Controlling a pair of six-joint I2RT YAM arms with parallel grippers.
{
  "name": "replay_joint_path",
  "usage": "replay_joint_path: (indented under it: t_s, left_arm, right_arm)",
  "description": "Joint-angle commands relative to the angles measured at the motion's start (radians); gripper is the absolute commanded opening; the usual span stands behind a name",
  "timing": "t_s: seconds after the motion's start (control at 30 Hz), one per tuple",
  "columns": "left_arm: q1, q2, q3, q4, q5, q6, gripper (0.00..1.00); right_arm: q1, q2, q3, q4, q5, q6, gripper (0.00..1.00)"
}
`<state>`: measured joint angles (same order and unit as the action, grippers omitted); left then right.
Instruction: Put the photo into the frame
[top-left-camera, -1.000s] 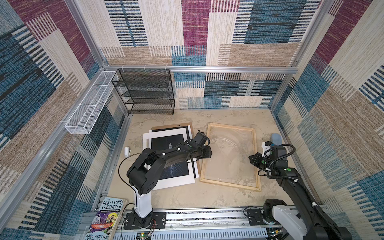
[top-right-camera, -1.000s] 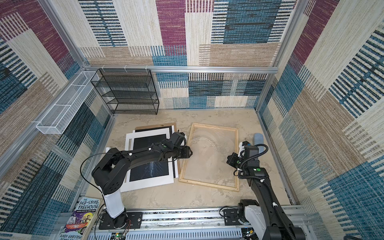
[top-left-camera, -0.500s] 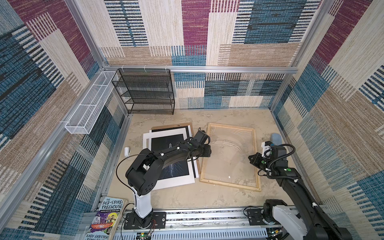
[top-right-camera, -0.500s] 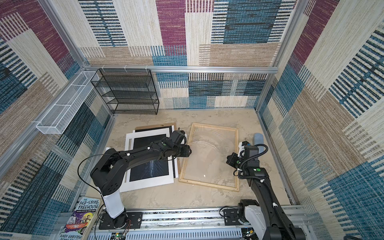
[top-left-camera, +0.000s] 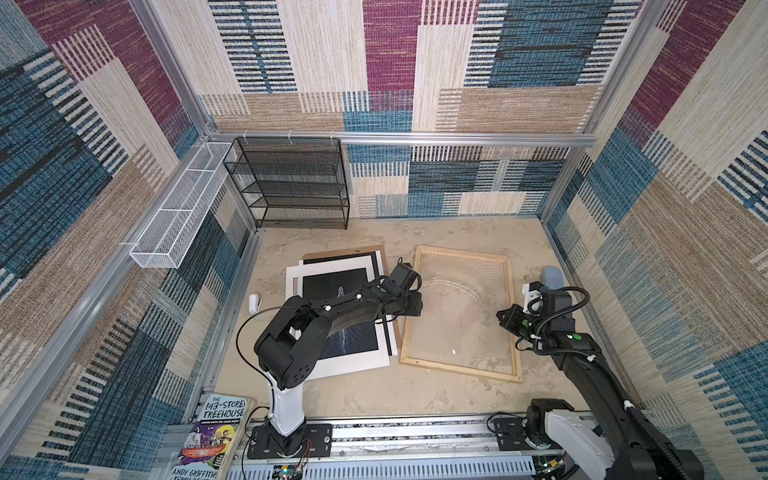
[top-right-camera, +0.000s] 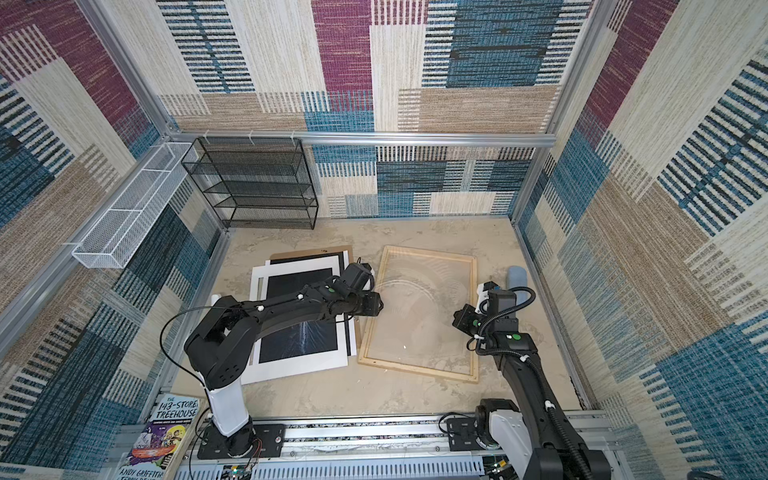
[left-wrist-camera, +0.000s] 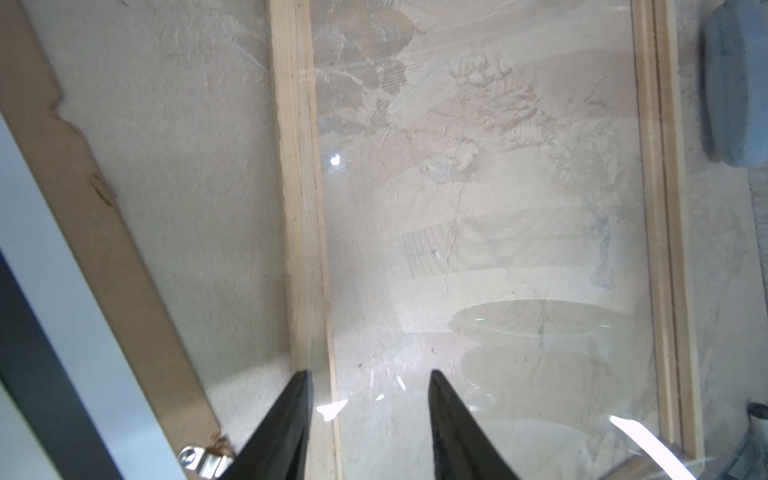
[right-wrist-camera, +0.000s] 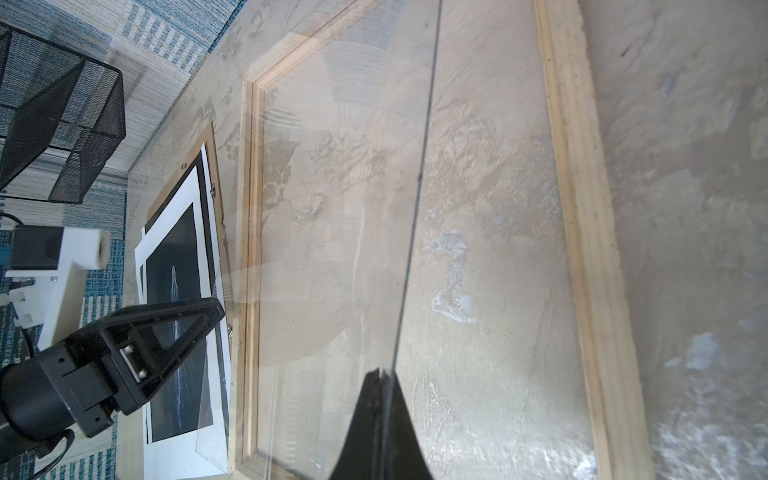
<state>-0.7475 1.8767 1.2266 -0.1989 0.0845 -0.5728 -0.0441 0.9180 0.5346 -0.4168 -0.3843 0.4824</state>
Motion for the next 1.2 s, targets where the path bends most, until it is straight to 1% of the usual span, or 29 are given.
replay_joint_path:
  t_s: [0.0, 0.2, 0.43, 0.7, 0.87, 1.03, 1.17]
  left_arm:
    - [-0.003, 0.005, 0.011, 0.033, 0.031, 0.022, 0.48]
    - [-0.004, 0.009, 0.008, 0.044, 0.043, 0.024, 0.48]
    - [-0.003, -0.002, -0.011, 0.065, 0.053, 0.025, 0.48]
    - [-0.003, 0.002, -0.006, 0.061, 0.051, 0.043, 0.48]
    - [-0.003, 0.001, -0.014, 0.075, 0.06, 0.029, 0.48]
    - [-0.003, -0.005, -0.026, 0.073, 0.034, 0.024, 0.48]
    - [-0.003, -0.008, -0.015, 0.031, -0.018, 0.035, 0.49]
  right_arm:
    - [0.005, 0.02, 0.031, -0.014, -0.017, -0.022, 0.01]
    - [0.004, 0.072, 0.117, -0.106, -0.03, -0.06, 0.01]
    - [0.006, 0.081, 0.168, -0.217, -0.01, -0.052, 0.0]
    - [0.012, 0.044, 0.171, -0.276, 0.03, -0.024, 0.0]
    - [0.042, 0.035, 0.165, -0.286, 0.048, -0.007, 0.0]
    - [0.073, 0.046, 0.173, -0.292, 0.085, 0.001, 0.0]
    - [0.081, 0.042, 0.176, -0.296, 0.103, 0.005, 0.0]
